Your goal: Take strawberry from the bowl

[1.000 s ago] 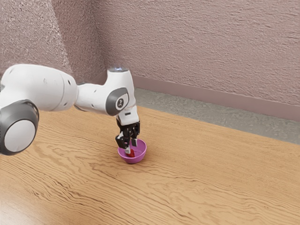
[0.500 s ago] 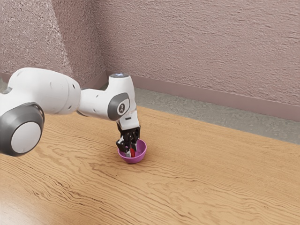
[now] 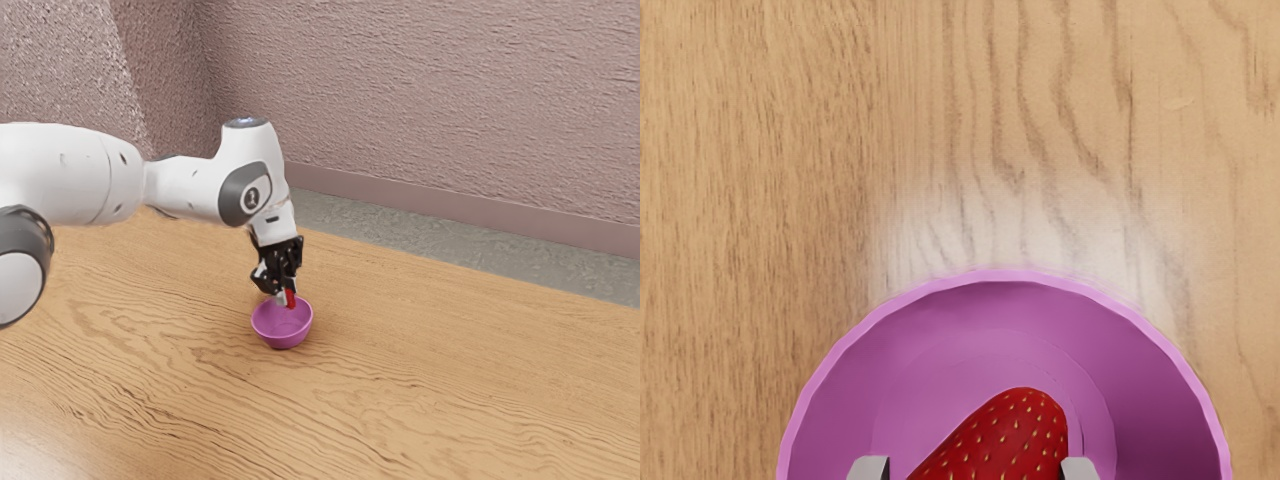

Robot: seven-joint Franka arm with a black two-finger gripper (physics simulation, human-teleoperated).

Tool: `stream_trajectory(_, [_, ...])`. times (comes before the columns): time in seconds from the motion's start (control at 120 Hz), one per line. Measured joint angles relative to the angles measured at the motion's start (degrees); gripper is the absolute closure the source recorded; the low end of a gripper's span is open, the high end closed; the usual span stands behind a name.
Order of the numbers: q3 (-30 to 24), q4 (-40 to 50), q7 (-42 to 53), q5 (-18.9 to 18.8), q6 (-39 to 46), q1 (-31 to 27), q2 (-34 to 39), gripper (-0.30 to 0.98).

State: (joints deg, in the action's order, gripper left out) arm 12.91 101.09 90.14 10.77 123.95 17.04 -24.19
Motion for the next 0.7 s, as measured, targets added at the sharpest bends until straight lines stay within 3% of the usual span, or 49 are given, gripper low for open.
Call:
stream_trajectory(0.1, [0.12, -0.35, -0.96, -0.21, -1.0, 5.15, 1.64, 0.62])
stream_trajectory(0.183, [0.0, -6.34, -2.06, -0.32, -3.03, 8.86, -1.94, 0.63])
stream_trajectory(0.267, [-0.35, -12.1, -3.18, -0.31, -5.46, 10.03, -6.82, 0.63])
stream_trajectory(0.383, [-0.43, -11.86, -4.55, -0.01, -6.6, 10.27, -9.77, 0.63])
stream_trajectory(0.533, [-0.99, -11.91, -5.95, 0.05, -7.77, 10.34, -9.73, 0.36])
stream_trajectory(0.6, [-1.04, -9.63, -7.44, -0.13, -8.68, 10.47, -3.25, 0.26])
stream_trajectory(0.7, [1.07, -6.6, -13.97, -0.97, -14.1, 10.68, 13.17, 0.17])
